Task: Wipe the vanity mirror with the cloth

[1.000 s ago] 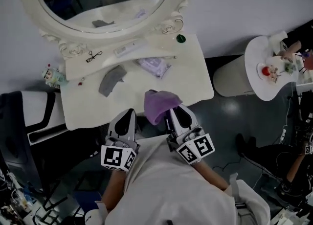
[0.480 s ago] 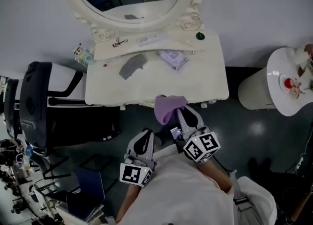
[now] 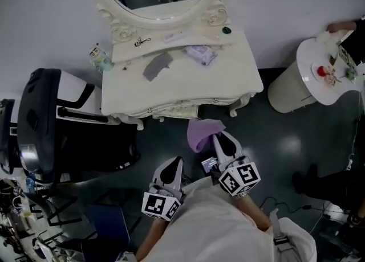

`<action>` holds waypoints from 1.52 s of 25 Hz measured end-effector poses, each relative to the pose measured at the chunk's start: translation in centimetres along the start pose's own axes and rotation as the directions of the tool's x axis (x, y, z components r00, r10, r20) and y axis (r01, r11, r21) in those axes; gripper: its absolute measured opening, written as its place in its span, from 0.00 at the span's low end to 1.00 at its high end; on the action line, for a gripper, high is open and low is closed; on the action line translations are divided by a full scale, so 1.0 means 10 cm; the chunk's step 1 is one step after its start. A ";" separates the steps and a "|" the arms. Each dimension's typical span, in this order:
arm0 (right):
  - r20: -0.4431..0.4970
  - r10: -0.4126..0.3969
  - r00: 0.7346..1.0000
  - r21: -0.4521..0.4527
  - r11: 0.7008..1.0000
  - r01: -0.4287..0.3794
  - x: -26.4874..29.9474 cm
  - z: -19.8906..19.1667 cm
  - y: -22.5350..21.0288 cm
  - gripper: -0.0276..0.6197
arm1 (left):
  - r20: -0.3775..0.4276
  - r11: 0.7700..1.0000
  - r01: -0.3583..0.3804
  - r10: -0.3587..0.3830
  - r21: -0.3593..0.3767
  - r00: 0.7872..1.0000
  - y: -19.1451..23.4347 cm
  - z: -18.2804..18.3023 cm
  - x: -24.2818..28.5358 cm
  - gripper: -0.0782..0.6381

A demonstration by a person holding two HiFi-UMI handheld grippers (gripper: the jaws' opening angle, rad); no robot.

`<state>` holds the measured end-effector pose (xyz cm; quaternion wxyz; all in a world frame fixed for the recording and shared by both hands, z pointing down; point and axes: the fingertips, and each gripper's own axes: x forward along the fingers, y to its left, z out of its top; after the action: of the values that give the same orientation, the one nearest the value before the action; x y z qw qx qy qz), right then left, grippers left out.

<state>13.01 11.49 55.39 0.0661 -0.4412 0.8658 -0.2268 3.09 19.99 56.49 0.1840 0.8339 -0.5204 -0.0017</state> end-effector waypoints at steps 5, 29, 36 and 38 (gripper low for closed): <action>-0.085 -0.074 0.994 -0.166 0.984 0.059 -0.72 -0.49 0.72 0.12 | 0.006 0.998 0.045 -0.045 -0.031 0.999 0.13 -0.23 -0.61 0.11; -0.060 0.078 0.995 -0.134 0.987 -0.086 -3.05 -0.35 0.28 0.12 | 0.126 0.990 -0.141 0.144 -0.030 0.982 -2.05 -0.88 -1.36 0.11; -0.071 0.078 0.994 -0.097 0.992 -0.085 -3.64 -0.37 0.08 0.12 | 0.092 0.989 -0.138 0.133 0.045 0.987 -2.90 -1.12 -1.55 0.11; -0.059 0.088 0.994 -0.099 0.991 -0.093 -3.75 -0.34 0.12 0.12 | 0.113 0.986 -0.156 0.150 0.052 0.982 -2.96 -1.07 -1.65 0.11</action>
<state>33.66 43.05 54.68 0.0302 -0.3978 0.8968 -0.1911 23.30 49.15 54.22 0.1295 0.7952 -0.5921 -0.0173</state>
